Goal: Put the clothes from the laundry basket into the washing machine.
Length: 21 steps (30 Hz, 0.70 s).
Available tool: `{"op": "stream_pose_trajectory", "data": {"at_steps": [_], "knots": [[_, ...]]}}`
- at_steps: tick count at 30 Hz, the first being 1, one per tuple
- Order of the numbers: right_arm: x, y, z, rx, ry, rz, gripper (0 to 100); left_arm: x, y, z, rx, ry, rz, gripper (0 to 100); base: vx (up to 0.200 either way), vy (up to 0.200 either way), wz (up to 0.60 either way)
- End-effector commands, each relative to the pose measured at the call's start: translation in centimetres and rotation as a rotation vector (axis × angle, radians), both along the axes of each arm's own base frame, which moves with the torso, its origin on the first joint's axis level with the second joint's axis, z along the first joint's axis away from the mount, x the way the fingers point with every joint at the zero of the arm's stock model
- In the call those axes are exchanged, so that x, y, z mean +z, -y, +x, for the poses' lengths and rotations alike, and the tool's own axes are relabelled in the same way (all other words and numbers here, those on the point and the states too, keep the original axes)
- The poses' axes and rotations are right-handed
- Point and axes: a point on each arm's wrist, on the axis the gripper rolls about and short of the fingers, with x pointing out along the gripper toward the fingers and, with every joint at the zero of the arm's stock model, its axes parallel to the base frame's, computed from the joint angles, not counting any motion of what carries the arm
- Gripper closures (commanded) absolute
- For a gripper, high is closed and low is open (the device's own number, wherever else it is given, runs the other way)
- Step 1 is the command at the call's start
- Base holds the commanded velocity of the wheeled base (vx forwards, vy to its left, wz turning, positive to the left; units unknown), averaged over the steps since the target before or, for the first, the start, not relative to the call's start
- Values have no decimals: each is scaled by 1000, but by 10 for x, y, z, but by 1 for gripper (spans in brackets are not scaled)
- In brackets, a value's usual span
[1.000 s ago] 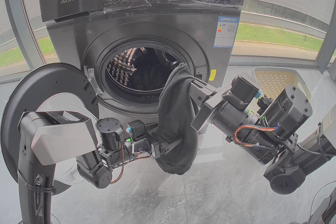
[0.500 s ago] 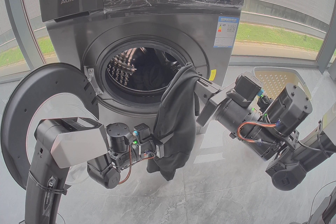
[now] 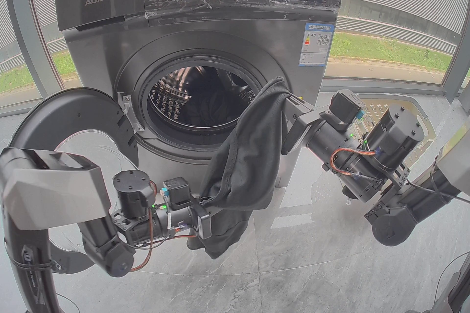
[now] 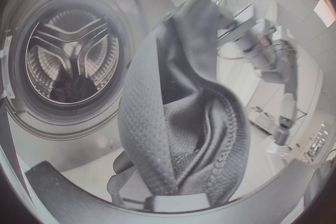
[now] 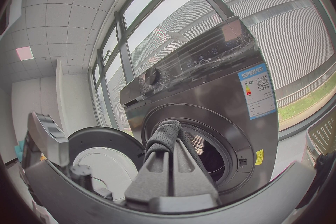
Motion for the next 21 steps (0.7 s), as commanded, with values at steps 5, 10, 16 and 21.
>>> {"op": "stream_pose_trajectory", "data": {"at_steps": [5,10,16,21], "knots": [[-30,-3,33,-53,-48,-33,100,55,-34,-77,-203,42,-41,100,0,0,0],[-39,-4,38,-57,-70,-50,100,62,-36,-77,-203,60,-60,100,0,0,0],[-73,-9,41,-42,-140,-105,100,78,-38,-78,-194,112,-91,100,0,0,0],[-88,-15,39,-30,-161,-135,100,81,-45,-71,-137,127,-97,100,0,0,0]]}}
